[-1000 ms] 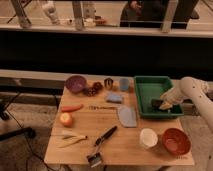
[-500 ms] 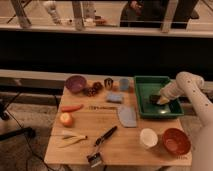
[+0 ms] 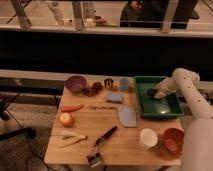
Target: Wipe tray with eraser
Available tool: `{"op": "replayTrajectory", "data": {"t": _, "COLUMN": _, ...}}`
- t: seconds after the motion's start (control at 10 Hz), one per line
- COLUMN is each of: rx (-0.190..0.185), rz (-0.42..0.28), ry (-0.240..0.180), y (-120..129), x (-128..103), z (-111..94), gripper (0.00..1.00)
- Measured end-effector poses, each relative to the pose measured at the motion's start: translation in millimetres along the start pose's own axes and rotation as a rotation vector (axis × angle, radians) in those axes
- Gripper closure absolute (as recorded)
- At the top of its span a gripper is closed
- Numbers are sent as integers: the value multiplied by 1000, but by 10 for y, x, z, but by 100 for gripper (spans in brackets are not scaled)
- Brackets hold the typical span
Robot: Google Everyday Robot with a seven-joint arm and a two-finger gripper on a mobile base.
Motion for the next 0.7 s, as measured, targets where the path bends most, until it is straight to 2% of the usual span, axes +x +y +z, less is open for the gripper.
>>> {"op": "replayTrajectory", "data": {"t": 0.2, "rx": 19, "rz": -13, "ry": -14, "y": -90, "x": -63, "z": 76, "gripper": 100}}
{"op": "replayTrajectory", "data": {"t": 0.3, "rx": 29, "rz": -24, "ry": -35, "y": -146, "x": -134, "z": 154, "gripper": 100}}
{"op": "replayTrajectory", "data": {"t": 0.5, "rx": 50, "rz": -29, "ry": -60, "y": -212, "x": -112, "z": 259, "gripper": 100}}
{"op": "replayTrajectory", "data": {"t": 0.7, "rx": 50, "rz": -52, "ry": -91, "y": -163, "x": -237, "z": 341, "gripper": 100}}
